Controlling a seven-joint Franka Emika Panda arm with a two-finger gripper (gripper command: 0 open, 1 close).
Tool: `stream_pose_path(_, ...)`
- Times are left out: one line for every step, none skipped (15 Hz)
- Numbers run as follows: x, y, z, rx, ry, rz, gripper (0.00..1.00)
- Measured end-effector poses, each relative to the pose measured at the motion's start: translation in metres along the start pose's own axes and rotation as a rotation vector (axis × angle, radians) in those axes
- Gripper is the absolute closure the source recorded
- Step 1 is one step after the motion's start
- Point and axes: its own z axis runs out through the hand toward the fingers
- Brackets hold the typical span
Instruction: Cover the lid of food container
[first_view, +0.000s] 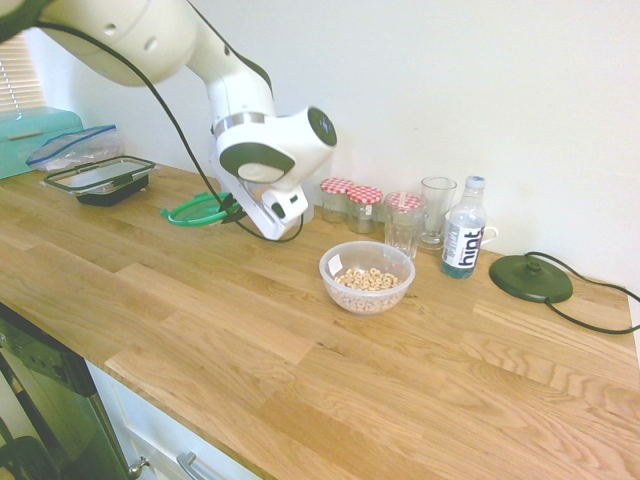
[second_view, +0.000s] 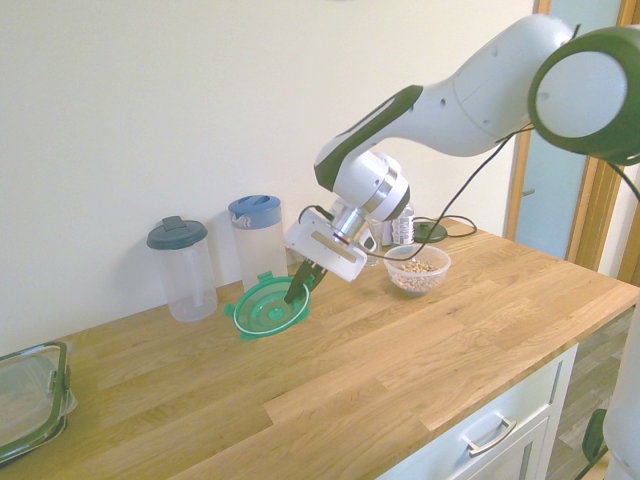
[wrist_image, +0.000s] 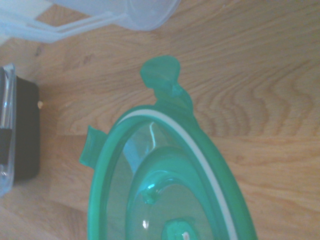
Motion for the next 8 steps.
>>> stream_pose_path(-0.021, -0.012, -0.018, -0.061, 0.036, -0.007, 1.0)
stream_pose_path(-0.044, -0.024, -0.039, -0.12, 0.079, -0.013, 1.0)
stream_pose_path(-0.064, -0.033, -0.065, -0.181, 0.127, -0.016, 1.0)
stream_pose_path(-0.081, -0.039, -0.095, -0.244, 0.177, -0.017, 1.0)
stream_pose_path(-0.095, -0.044, -0.125, -0.305, 0.231, -0.02, 1.0)
stream_pose_path(-0.105, -0.046, -0.15, -0.359, 0.286, -0.026, 1.0)
stream_pose_path(-0.107, -0.047, -0.169, -0.409, 0.338, -0.036, 1.0)
stream_pose_path(-0.103, -0.047, -0.182, -0.459, 0.391, -0.046, 1.0)
